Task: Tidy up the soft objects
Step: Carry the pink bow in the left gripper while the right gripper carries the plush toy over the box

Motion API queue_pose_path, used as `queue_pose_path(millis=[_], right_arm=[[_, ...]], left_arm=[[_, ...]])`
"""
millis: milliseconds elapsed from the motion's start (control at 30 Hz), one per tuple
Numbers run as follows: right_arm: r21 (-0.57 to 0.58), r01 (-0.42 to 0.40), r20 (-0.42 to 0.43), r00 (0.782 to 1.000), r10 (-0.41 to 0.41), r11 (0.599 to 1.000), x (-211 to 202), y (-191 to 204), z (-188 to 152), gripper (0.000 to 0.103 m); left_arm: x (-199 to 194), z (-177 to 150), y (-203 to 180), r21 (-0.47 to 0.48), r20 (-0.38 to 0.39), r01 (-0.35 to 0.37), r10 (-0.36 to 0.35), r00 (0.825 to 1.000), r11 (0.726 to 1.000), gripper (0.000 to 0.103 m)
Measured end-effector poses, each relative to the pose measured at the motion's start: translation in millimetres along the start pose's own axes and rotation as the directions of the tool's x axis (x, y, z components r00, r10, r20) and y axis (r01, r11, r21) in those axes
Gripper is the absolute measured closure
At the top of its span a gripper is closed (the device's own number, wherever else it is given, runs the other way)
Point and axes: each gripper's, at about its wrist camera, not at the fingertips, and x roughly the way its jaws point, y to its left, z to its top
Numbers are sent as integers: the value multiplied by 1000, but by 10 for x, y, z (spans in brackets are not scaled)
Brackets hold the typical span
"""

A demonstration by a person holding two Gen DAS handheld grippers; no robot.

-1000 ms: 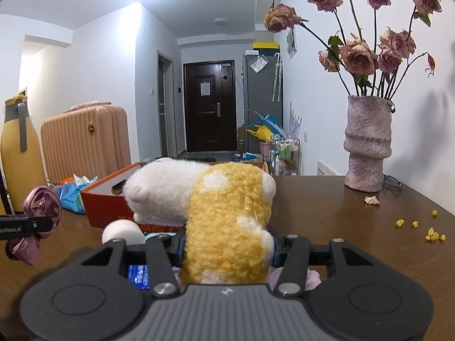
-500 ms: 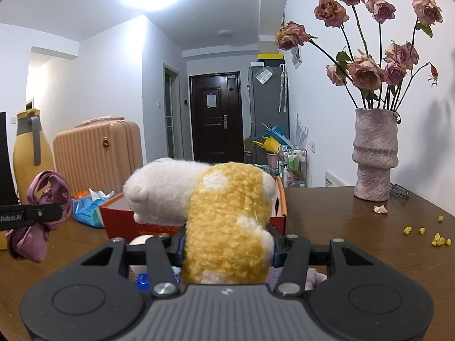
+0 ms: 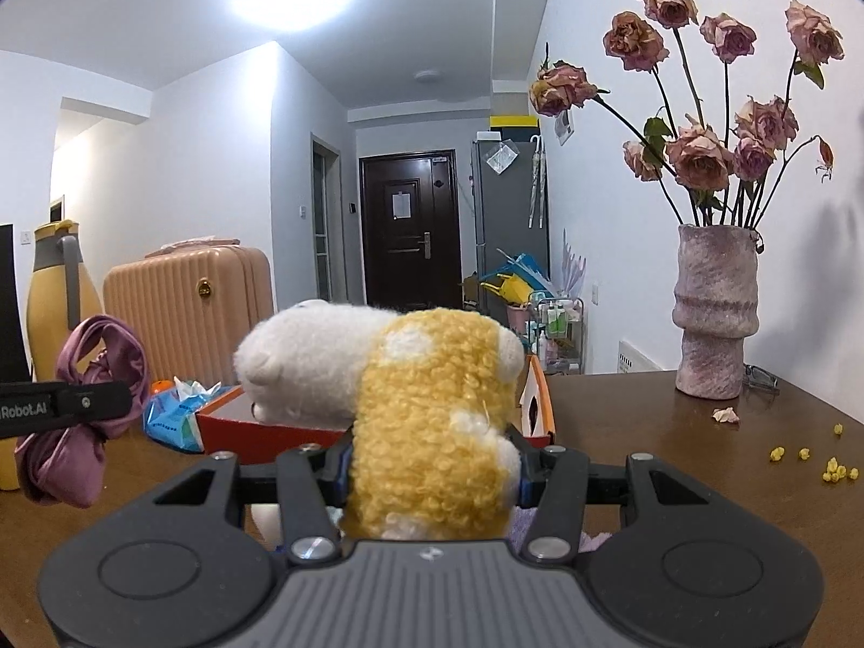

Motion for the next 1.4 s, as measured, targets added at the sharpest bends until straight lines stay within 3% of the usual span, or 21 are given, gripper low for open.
queue_pose_path(millis=[700,1400], right_arm=[[-57,4,39,999,-2,998,489,101,408,53],[-65,28,-67,997,-33,997,1193,74,672,53]], left_arm=[[396,334,-93,-35,62,-36,38,997,999,68],[951,528,-58,-55,76,-55,59,995,997,68]])
